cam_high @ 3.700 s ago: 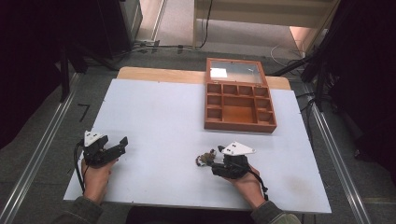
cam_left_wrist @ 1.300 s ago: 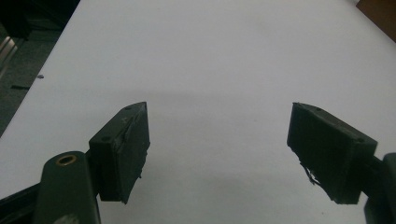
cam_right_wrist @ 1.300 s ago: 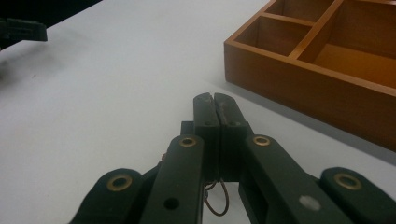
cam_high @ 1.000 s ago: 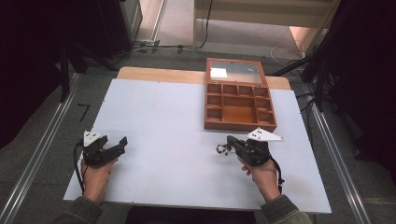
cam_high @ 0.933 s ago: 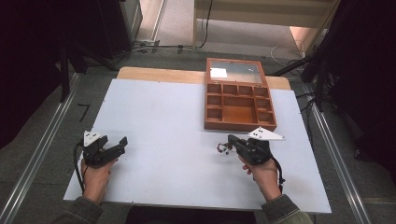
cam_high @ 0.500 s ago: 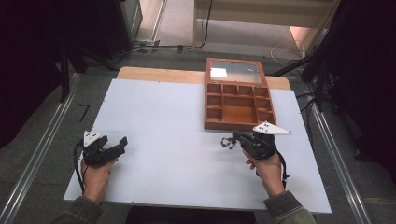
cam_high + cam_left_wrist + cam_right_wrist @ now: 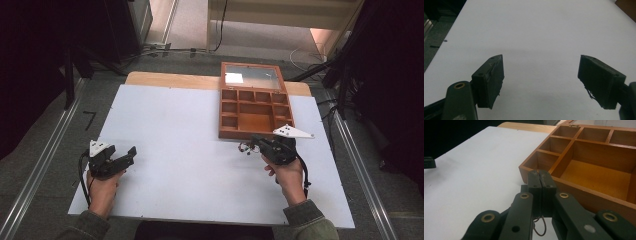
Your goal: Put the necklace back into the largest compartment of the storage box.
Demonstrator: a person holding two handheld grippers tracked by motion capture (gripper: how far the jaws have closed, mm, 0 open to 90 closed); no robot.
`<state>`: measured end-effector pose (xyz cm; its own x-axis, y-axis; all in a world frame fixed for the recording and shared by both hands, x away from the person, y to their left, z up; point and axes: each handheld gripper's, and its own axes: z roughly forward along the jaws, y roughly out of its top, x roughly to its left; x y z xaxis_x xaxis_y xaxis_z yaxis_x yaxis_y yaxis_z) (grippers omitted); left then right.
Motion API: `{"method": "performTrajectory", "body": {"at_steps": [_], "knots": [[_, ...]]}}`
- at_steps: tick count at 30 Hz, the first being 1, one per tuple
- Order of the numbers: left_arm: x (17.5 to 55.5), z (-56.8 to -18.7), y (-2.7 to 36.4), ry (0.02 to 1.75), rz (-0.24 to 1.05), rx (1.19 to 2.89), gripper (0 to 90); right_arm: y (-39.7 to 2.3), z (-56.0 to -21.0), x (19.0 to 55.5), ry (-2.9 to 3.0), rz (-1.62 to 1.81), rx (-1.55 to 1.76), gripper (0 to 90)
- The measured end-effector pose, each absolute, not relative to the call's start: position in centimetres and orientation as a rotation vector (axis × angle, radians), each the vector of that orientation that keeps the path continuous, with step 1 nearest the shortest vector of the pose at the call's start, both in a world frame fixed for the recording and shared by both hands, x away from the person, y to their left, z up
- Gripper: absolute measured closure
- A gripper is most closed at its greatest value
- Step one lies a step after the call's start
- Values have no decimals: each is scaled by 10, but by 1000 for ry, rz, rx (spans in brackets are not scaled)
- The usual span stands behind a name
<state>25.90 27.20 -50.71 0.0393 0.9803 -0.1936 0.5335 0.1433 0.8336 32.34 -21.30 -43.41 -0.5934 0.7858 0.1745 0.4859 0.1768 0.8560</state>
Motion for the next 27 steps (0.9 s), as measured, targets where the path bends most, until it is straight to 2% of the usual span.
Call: {"method": "performTrajectory", "body": {"at_steps": [27], "knots": [[259,-507,273,1607,696,1497,212,-216,-421,346,2131,1367,1259,860]]}}
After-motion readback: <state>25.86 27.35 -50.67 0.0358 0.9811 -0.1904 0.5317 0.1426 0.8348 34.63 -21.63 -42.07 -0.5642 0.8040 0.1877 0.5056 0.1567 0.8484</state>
